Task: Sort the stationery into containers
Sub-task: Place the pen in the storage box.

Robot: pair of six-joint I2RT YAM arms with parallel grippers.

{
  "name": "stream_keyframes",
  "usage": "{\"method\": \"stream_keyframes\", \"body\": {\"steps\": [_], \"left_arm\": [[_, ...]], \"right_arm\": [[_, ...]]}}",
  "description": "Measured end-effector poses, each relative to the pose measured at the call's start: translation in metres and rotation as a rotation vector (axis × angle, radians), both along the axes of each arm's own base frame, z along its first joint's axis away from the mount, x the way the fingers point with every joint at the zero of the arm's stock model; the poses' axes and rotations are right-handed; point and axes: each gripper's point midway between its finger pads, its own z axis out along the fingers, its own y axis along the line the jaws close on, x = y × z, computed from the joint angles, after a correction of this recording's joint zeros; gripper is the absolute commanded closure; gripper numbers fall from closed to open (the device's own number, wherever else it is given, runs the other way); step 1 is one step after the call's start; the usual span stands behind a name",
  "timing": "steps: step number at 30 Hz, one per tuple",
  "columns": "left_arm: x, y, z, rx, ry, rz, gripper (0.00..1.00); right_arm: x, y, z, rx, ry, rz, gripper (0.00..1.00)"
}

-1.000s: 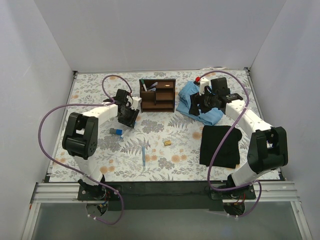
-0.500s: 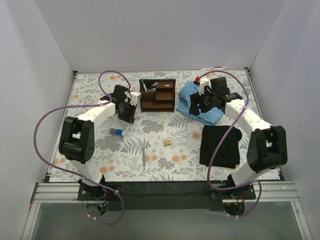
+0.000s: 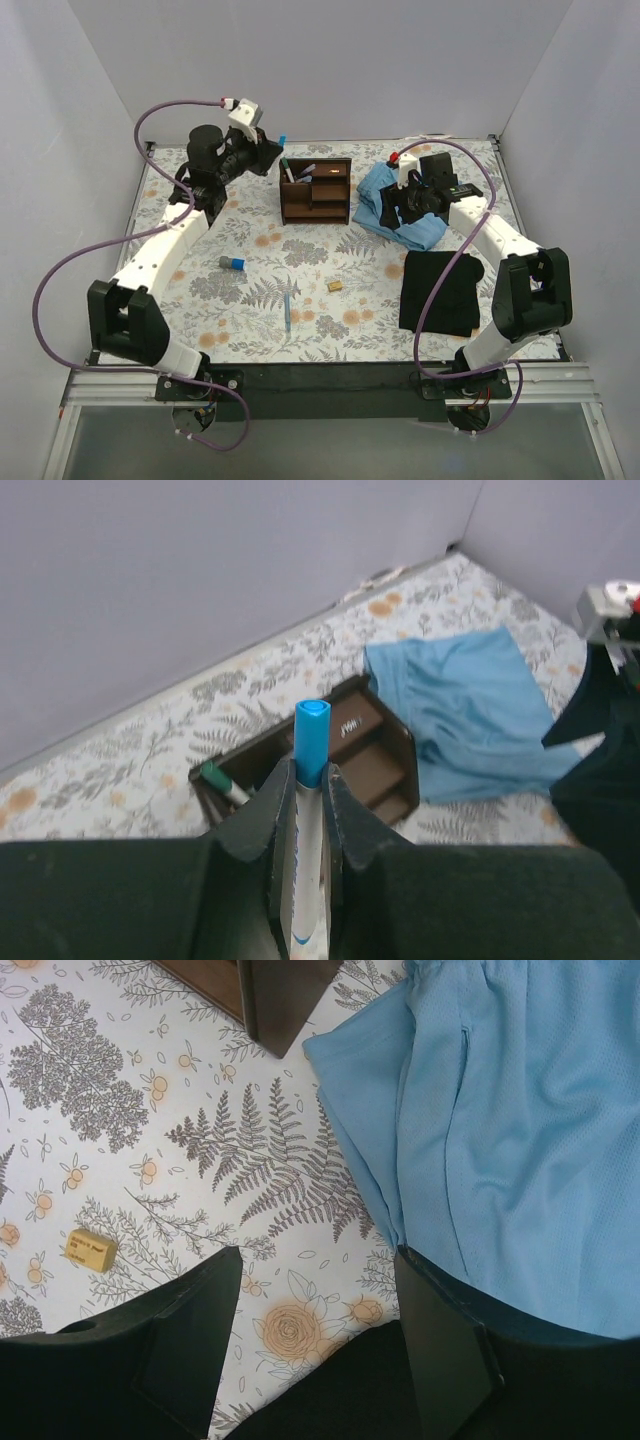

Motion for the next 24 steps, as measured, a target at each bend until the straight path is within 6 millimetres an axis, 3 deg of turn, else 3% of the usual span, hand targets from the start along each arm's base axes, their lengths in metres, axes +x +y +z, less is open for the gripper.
{"method": "stream_keyframes", "body": {"steps": [3, 10, 13, 18, 19, 20, 24], "left_arm": [[0.026, -0.009, -0.003, -0.08, -0.049, 0.009, 1.0], [0.081, -0.028, -0.061, -0.153, -0.046, 0.013, 1.0], [0.097, -0.034, -0.075, -0.162, -0.042, 0.012, 1.0], [0.107, -0.041, -0.063, -0.186, -0.096, 0.002, 1.0], [0.107, -0.042, -0.058, -0.192, -0.112, -0.001, 0.97], [0.107, -0.043, -0.054, -0.198, -0.126, -0.004, 0.84], [0.106, -0.044, -0.047, -0.211, -0.157, -0.007, 0.73]], "right_arm": [[0.001, -0.001, -0.001, -0.007, -0.001, -0.005, 0.29], [0.001, -0.002, -0.001, -0.012, -0.004, -0.006, 0.29], [0.001, -0.002, -0.001, -0.014, -0.006, -0.004, 0.29], [0.002, -0.003, -0.001, -0.021, -0.011, -0.002, 0.29], [0.002, -0.004, -0.001, -0.024, -0.012, -0.002, 0.29], [0.002, -0.004, -0.001, -0.026, -0.014, -0.001, 0.29], [0.003, -0.006, -0.002, -0.035, -0.018, -0.005, 0.29]]}}
